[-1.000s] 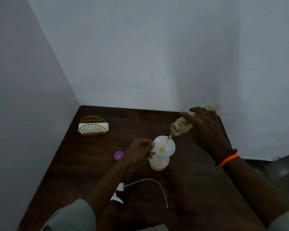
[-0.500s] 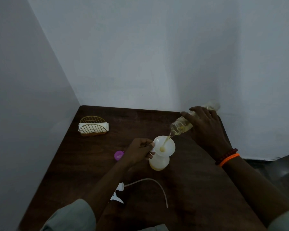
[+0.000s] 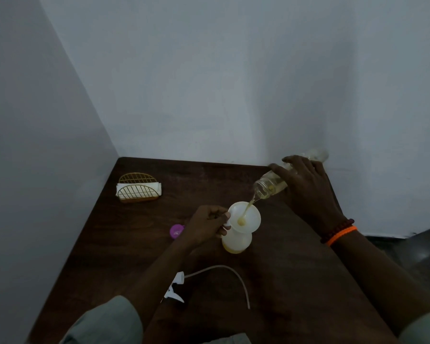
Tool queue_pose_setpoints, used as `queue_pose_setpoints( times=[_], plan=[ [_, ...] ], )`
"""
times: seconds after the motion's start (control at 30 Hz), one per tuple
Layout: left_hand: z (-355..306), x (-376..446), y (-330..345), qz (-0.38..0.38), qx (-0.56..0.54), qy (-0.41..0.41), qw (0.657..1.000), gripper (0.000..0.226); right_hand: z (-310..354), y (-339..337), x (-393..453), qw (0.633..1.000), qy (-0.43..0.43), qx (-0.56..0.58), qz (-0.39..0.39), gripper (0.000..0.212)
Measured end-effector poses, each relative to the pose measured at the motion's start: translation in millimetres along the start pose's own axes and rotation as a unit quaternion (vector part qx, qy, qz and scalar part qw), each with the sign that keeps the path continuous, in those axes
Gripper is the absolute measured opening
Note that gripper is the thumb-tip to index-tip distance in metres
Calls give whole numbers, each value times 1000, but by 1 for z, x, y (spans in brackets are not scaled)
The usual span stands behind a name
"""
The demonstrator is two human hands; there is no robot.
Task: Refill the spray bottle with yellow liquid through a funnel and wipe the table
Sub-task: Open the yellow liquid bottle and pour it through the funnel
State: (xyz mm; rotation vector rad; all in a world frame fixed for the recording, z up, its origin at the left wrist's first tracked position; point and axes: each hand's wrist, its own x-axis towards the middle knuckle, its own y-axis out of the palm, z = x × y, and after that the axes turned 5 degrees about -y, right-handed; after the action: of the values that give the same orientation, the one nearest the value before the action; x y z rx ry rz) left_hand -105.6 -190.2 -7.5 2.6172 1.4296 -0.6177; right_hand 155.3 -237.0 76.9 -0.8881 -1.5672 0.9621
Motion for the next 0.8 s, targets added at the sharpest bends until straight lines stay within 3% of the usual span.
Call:
queue_pose_setpoints(
  times=[0.43,0.63,0.8],
  plan=[
    [0,0,-1,8,14,11,1000,22,10,15,-9,999,22,38,1,63],
    [-5,-2,0,11,6,4,1000,24,22,30,-13,990,69,120,24,68],
    [-9,-2,-2,11,31,9,999,27,28,37,-17,962,126,237,51,62]
  ],
)
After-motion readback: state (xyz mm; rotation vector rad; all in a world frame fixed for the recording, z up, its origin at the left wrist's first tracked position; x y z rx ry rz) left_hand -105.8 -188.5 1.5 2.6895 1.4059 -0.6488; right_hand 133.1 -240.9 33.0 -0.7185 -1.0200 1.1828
